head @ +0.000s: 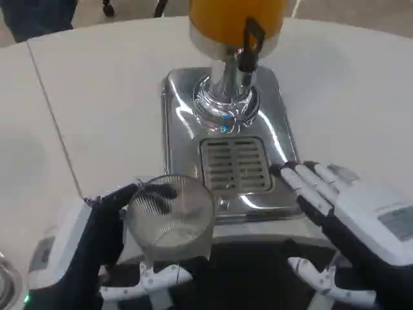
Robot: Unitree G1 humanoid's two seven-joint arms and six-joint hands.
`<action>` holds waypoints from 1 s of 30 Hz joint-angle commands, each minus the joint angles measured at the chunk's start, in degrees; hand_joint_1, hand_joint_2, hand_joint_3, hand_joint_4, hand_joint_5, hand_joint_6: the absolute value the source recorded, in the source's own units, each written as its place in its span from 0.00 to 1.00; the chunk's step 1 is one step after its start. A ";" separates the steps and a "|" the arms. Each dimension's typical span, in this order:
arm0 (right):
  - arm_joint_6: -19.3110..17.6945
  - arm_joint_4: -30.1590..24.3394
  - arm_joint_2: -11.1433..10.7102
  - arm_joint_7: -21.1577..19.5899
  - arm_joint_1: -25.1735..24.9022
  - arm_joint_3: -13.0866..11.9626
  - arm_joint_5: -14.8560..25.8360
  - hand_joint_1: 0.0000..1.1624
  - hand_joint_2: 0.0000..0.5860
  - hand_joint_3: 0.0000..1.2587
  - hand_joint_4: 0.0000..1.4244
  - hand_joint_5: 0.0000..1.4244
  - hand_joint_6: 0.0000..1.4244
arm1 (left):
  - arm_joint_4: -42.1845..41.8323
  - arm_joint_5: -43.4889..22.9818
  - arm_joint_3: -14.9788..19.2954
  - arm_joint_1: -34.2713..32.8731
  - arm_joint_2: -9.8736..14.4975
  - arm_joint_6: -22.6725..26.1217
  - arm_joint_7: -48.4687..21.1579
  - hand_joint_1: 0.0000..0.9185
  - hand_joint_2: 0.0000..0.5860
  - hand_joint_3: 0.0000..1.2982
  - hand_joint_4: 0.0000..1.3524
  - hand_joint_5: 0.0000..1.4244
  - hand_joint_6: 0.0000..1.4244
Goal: Grasp the cup under the faucet to collect the drink, then remove the cup.
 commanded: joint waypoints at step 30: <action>6.39 -9.08 5.15 3.90 2.88 0.17 -5.20 0.24 0.93 0.00 0.00 0.00 0.02 | 30.24 4.16 -9.53 -29.28 -9.04 1.65 9.06 0.74 0.11 0.83 0.85 0.98 1.00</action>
